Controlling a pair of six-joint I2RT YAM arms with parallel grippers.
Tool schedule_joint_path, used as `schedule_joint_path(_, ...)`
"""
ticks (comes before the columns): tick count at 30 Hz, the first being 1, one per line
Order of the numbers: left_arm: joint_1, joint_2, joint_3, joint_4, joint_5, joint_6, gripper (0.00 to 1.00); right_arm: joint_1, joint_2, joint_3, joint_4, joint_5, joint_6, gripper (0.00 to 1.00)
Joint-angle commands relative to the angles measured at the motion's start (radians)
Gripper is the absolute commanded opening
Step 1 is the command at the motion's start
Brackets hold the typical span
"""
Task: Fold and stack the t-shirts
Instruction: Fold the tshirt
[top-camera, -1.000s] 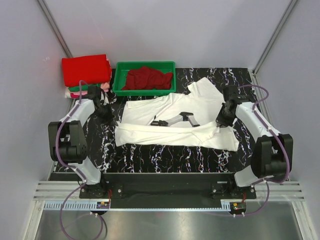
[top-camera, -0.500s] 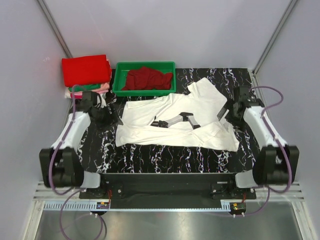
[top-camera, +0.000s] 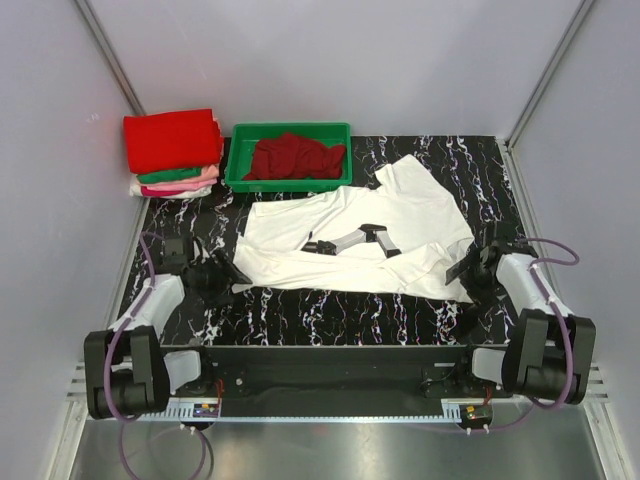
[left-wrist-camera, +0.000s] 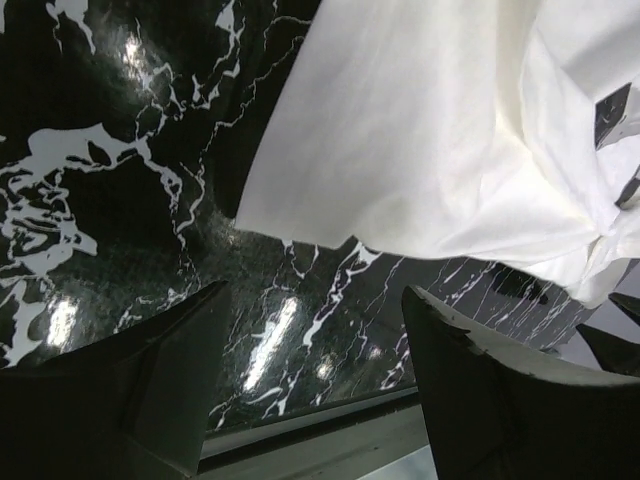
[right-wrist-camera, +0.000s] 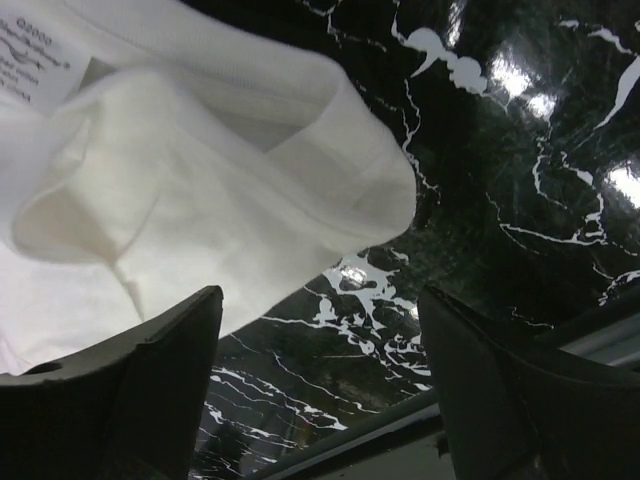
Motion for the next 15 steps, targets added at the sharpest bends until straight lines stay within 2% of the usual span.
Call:
schedule_joint_path(1, 0.002, 0.028, -0.023, 0.203, 0.039, -0.07, 0.74, -0.053, 0.036, 0.004, 0.1, -0.054, -0.011, 0.83)
schedule_joint_path(6, -0.005, 0.113, -0.045, 0.279, 0.025, -0.091, 0.72, -0.065, 0.081, 0.009, 0.135, -0.056, -0.011, 0.72)
schedule_joint_path(12, -0.05, 0.193, -0.048, 0.374, -0.006, -0.126, 0.61, -0.071, 0.139, 0.023, 0.175, -0.039, -0.023, 0.39)
schedule_joint_path(13, -0.057, 0.211, -0.042, 0.392, -0.01, -0.128, 0.51, -0.073, 0.144, 0.026, 0.178, -0.033, -0.029, 0.34)
schedule_joint_path(14, -0.061, 0.22, -0.028, 0.4, -0.013, -0.125, 0.43, -0.076, 0.15, 0.033, 0.175, -0.028, -0.032, 0.2)
schedule_joint_path(15, -0.061, 0.228, -0.013, 0.399, -0.013, -0.119, 0.36, -0.079, 0.15, 0.043, 0.17, -0.027, -0.037, 0.14)
